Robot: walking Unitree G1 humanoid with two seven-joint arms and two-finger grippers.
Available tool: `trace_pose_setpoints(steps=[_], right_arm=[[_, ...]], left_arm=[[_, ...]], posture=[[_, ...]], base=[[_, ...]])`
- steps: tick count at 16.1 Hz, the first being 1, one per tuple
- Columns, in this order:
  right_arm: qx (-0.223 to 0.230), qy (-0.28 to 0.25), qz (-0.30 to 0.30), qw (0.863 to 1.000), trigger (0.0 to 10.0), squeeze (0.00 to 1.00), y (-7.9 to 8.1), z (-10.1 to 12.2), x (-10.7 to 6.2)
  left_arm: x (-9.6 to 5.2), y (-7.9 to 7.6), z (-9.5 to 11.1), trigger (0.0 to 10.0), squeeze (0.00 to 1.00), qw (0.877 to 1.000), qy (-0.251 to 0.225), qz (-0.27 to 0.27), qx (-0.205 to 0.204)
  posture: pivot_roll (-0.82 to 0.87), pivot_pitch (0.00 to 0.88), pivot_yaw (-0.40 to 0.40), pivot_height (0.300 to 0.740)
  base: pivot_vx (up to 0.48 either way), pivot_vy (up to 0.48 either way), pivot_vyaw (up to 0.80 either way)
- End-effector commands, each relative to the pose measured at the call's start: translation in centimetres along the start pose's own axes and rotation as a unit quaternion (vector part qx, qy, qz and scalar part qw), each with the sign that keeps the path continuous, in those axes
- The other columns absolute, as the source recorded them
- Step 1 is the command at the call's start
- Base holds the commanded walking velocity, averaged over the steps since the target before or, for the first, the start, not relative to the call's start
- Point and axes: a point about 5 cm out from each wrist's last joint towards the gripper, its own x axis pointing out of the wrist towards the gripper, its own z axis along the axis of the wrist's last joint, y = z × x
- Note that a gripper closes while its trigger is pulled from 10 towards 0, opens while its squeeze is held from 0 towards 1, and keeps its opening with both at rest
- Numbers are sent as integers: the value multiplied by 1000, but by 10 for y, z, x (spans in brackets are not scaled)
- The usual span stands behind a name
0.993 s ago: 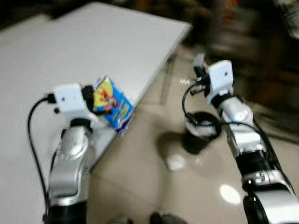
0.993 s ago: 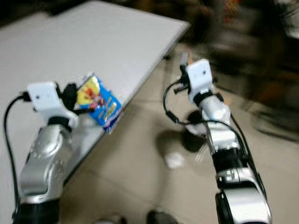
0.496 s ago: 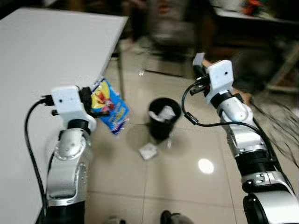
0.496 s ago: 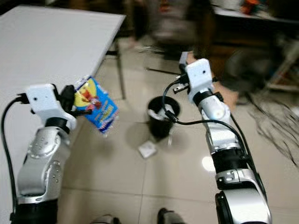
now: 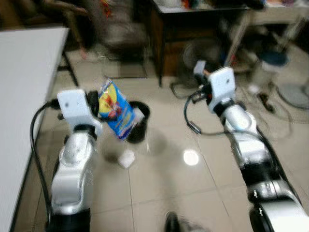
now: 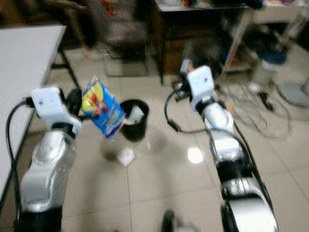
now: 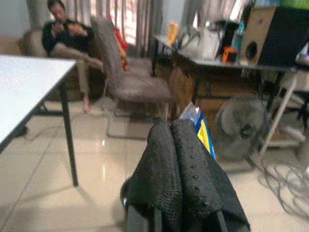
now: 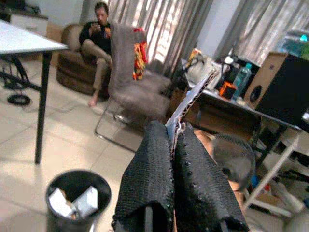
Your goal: Picking trash to rubbish bin
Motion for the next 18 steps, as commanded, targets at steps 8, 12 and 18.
trace_pose_setpoints(steps=[8, 12, 18], right_arm=[[7, -8, 15, 1000, 10000, 0, 7, 4, 0], [1, -13, 38, 999, 10000, 0, 17, 4, -2], [6, -11, 41, 999, 10000, 0, 17, 4, -2]], left_arm=[[-1, 8, -4, 0, 0, 1000, 12, 17, 5], [-1, 8, -5, 0, 0, 1000, 13, 18, 6], [-3, 8, -6, 0, 0, 1000, 16, 17, 5]], posture=[[-58, 102, 23, 740], [-63, 107, 20, 740], [-62, 110, 19, 740]], base=[[0, 0, 0], [0, 0, 173], [0, 0, 533]])
